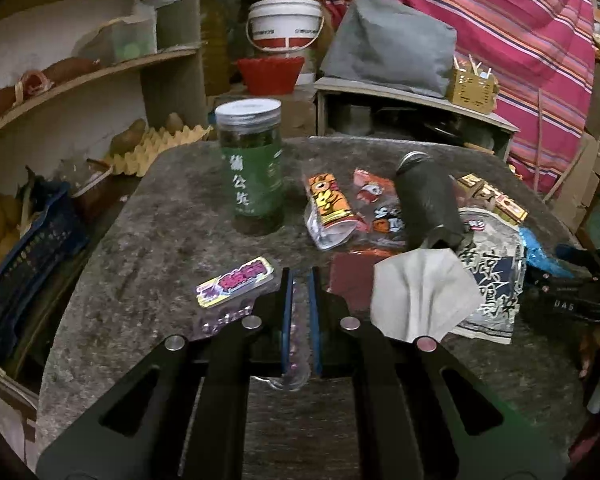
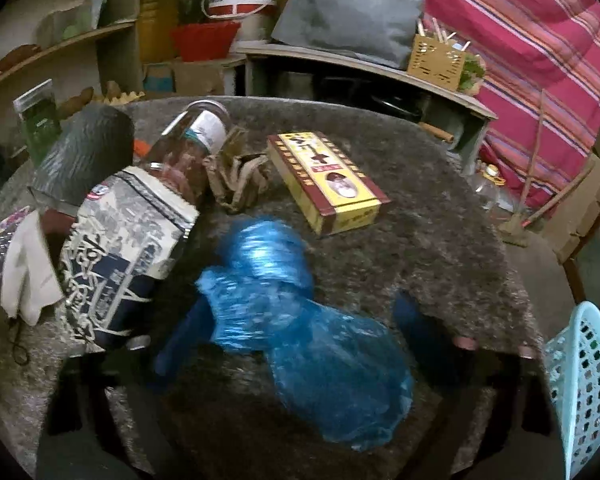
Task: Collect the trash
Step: 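Grasp the white cloth with the left tool while the right tool grasps the blue plastic bag, then lift the white cloth with the left tool while the right tool lifts the blue bag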
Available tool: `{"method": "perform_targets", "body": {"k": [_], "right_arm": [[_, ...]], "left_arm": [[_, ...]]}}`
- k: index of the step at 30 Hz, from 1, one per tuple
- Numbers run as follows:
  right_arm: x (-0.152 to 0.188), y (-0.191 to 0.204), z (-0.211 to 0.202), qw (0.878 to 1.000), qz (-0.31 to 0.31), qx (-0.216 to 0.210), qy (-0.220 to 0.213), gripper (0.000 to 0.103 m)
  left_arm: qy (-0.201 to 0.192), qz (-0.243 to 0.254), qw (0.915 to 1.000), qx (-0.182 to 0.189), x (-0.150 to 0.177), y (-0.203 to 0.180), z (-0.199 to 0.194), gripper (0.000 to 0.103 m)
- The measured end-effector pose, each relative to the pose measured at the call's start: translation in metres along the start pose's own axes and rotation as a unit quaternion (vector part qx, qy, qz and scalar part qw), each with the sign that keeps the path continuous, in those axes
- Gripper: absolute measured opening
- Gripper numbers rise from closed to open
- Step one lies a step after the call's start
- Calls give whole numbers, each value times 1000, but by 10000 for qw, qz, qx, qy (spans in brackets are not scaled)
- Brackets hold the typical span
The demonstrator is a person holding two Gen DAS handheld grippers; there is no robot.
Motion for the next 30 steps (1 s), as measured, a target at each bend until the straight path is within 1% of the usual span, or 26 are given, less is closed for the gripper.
{"method": "perform_targets", "body": {"k": [1, 2, 3, 4, 5, 6, 7, 8, 9, 10, 11, 13, 15, 19, 21, 23, 25, 26, 28, 29, 30], "right_arm": [[0, 1, 1, 10000, -5, -67, 25, 52], [1, 2, 2, 9998, -6, -173, 61, 49], [2, 2, 2, 9997, -4, -229, 59, 38], [1, 3, 1, 9995, 5, -297, 47, 31], [1, 1, -1, 9995, 23, -317, 17, 29], [0, 0, -2, 9994, 43, -329, -12, 27], [-1, -3, -5, 9994, 83, -338, -66, 27], [-2, -5, -8, 9993, 119, -330, -116, 27], [-3, -8, -10, 9993, 140, -322, -145, 27], [-3, -11, -13, 9992, 166, -301, -180, 27], [-4, -13, -14, 9992, 180, -286, -203, 27], [-4, -16, -17, 9991, 210, -280, -233, 27], [-4, -18, -18, 9991, 212, -258, -251, 27], [-4, -20, -21, 9992, 156, -239, -284, 27], [-4, -20, -21, 9992, 135, -229, -287, 27], [-4, -20, -21, 9992, 137, -233, -283, 27], [-3, -19, -21, 9992, 154, -245, -279, 27], [-4, -20, -21, 9991, 172, -263, -279, 27], [-4, -20, -21, 9989, 192, -299, -292, 27], [-4, -20, -22, 9989, 194, -309, -308, 27], [-5, -20, -22, 9988, 193, -313, -322, 27]], "left_arm": [[22, -7, 10000, -5, 1, 2, 1, 6], [40, -4, 10000, -19, 2, 3, 2, 6], [51, 2, 10000, -35, 2, 3, 3, 6], [52, 8, 10000, -53, 2, 4, 3, 7], [67, 22, 10000, -69, 2, 3, 4, 8], [87, 34, 9999, -67, 2, 3, 5, 15], [101, 38, 9999, -61, 3, 2, 5, 28], [91, 27, 9999, -47, 3, 1, 5, 36], [59, 26, 10000, -24, 4, -1, 4, 51], [5, 58, 10000, 19, 3, -5, 2, 60], [-27, 116, 9999, 65, 3, -11, 0, 63], [-43, 263, 9995, 155, 4, -23, -1, 75], [6, 353, 9991, 237, 6, -34, 3, 77], [226, 517, 9973, 463, 12, -59, 17, 77], [282, 625, 9967, 445, 15, -67, 23, 76], [352, 703, 9959, 455, 18, -74, 29, 62], [514, 753, 9944, 530, 21, -77, 35, 30], [579, 795, 9935, 573, 24, -79, 38, 26], [553, 844, 9934, 550, 26, -80, 38, 22], [521, 877, 9933, 542, 26, -81, 37, 18], [494, 894, 9934, 526, 26, -82, 34, 17]]}}
Point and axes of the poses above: each gripper's, at about its wrist camera, not at the fingertips, and z roughly the way its jaws point, y to its left, x to its underside, the point moved 7 cm from there along z, roughly the way its jaws point, and after that the axes turned 5 degrees about y, right-handed, at the moved point
